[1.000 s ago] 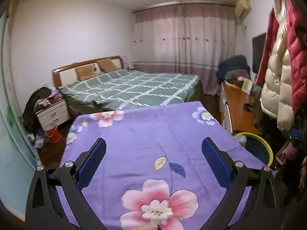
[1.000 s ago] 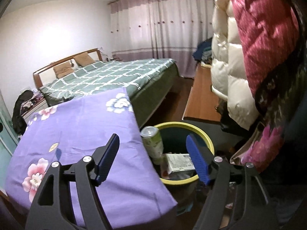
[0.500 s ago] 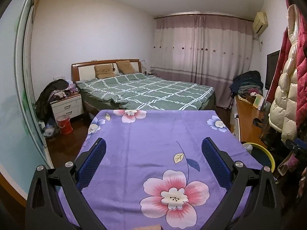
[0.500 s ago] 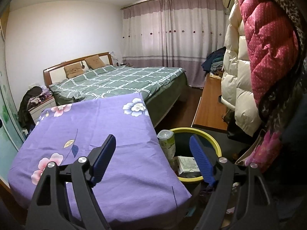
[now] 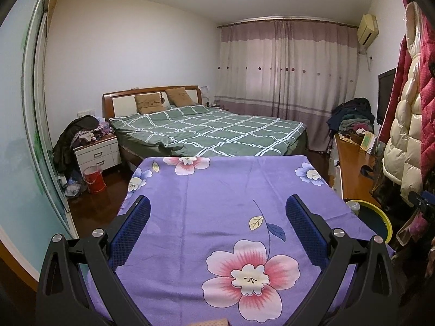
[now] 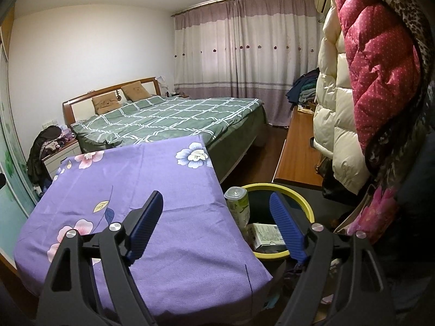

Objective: Collect trash

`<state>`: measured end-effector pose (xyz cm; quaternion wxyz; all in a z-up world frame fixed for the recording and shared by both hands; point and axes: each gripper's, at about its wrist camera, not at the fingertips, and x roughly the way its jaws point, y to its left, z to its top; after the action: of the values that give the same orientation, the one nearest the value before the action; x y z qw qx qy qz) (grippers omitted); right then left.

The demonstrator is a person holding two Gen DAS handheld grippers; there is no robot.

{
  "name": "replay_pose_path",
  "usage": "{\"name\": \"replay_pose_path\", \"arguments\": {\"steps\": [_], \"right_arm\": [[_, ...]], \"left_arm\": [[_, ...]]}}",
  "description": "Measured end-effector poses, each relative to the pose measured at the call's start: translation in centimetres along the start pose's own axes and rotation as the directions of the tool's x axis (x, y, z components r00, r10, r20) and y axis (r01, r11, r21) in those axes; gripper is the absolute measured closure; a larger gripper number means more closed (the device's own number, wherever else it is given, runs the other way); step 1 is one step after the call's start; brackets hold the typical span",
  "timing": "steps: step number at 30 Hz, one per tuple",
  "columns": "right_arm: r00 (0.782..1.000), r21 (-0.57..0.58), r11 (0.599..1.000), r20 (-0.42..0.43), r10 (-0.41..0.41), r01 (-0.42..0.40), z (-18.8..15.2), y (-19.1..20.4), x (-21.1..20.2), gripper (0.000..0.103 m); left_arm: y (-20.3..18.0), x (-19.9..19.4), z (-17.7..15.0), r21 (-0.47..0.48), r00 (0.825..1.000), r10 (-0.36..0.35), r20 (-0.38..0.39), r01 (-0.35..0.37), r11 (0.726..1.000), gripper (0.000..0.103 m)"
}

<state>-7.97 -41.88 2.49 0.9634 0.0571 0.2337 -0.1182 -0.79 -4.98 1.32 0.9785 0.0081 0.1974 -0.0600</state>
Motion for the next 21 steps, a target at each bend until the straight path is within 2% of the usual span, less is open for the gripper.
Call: {"name": "replay_pose_path", "arguments": {"steps": [21], "right_arm": [[1.000,0.004,1.000,-0.012,0.001,-0.001,-0.05,0.28,0.49,0.025]], "left_arm": [[-0.13,0.19,-0.12,0.010,1.000,0.000,-0.011,0.000,1.000,0.005]]}}
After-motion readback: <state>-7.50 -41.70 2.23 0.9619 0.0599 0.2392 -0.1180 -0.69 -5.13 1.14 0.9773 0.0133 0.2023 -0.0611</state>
